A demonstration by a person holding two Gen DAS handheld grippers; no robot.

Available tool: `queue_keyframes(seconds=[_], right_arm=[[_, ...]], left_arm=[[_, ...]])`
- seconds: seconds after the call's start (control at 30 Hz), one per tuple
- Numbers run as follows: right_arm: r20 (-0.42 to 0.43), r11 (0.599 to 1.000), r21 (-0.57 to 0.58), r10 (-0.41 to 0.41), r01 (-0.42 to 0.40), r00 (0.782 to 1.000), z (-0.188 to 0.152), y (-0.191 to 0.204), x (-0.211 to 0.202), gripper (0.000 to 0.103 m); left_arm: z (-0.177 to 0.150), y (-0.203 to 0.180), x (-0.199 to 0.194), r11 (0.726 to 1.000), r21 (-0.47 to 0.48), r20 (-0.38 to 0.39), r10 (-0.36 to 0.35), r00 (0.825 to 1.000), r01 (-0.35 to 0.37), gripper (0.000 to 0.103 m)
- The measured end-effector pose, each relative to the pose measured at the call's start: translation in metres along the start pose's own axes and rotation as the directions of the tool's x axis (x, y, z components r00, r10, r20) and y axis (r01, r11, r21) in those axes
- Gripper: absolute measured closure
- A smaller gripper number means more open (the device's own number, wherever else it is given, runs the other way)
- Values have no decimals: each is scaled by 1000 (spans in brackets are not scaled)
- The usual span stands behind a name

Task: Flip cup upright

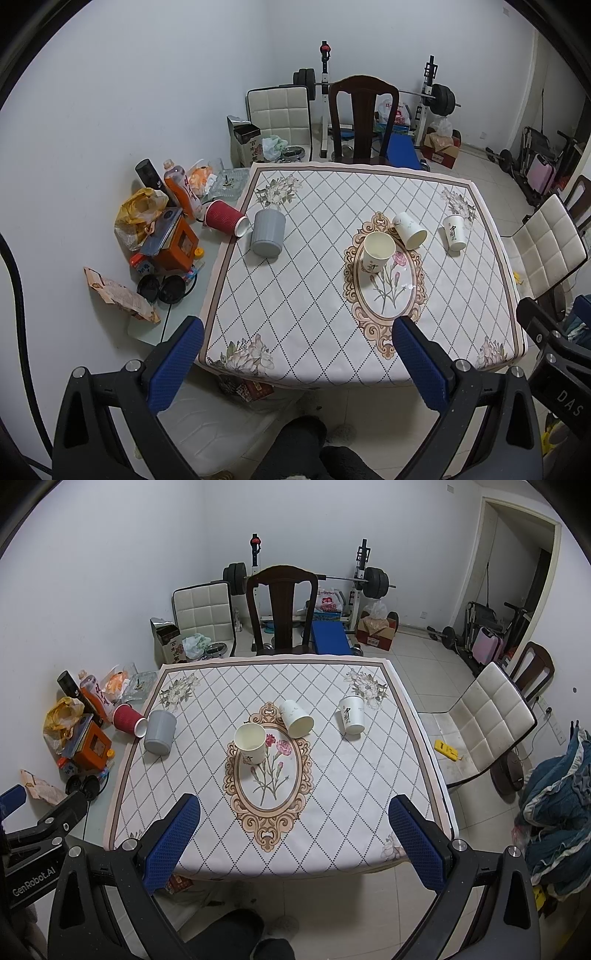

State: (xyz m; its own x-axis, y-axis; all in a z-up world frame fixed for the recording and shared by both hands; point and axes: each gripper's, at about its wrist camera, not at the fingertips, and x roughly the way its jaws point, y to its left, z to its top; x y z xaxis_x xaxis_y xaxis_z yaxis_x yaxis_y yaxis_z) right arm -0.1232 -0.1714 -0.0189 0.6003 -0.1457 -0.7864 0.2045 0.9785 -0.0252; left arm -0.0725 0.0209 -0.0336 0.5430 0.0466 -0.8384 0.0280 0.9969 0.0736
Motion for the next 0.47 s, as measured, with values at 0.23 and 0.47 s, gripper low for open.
queue_keyframes(seconds=[0.23,0.47], right_arm=[[1,1000,2,0,0,1000,0,0,0,0],[0,1000,1,1,-1,1000,0,0,0,0]], left_arm=[[0,-1,0,1000,0,0,0,1000,0,0],[0,-1,0,1000,1,-1,-1,1000,1,0]])
